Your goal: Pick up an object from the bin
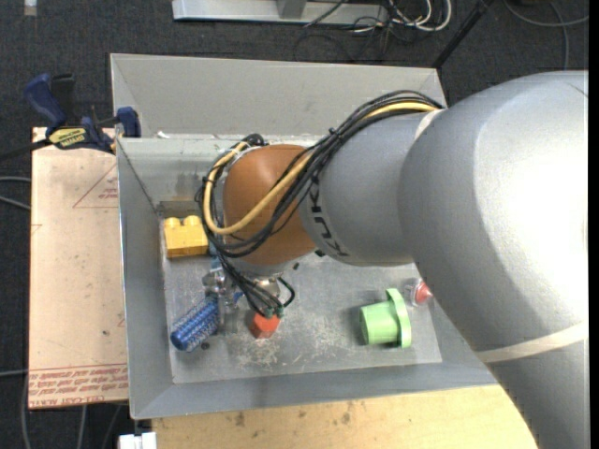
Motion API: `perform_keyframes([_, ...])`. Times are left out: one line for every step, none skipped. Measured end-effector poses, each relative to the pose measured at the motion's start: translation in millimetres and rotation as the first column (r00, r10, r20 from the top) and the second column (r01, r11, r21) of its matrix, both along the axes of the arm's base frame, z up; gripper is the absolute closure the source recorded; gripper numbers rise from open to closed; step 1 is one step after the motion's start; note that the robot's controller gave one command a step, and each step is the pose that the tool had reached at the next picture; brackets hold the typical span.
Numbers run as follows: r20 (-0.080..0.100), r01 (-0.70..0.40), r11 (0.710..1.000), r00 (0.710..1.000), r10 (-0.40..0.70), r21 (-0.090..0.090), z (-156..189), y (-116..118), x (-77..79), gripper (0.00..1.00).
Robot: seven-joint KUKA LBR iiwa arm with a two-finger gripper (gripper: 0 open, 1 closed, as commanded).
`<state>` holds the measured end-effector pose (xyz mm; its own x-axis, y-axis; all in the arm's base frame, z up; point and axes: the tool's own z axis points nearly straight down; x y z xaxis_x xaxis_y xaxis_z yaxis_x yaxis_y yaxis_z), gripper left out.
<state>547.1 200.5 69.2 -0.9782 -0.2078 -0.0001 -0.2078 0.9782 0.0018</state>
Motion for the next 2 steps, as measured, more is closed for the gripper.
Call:
perform_keyframes([0.009,-0.067,0.998,0.998,0.067,0.001,125,-11,19.5,1.00])
perform_keyframes([0.007,-0.541,0.841,0.841,0.541,-0.004,204,-38,23.9,1.00])
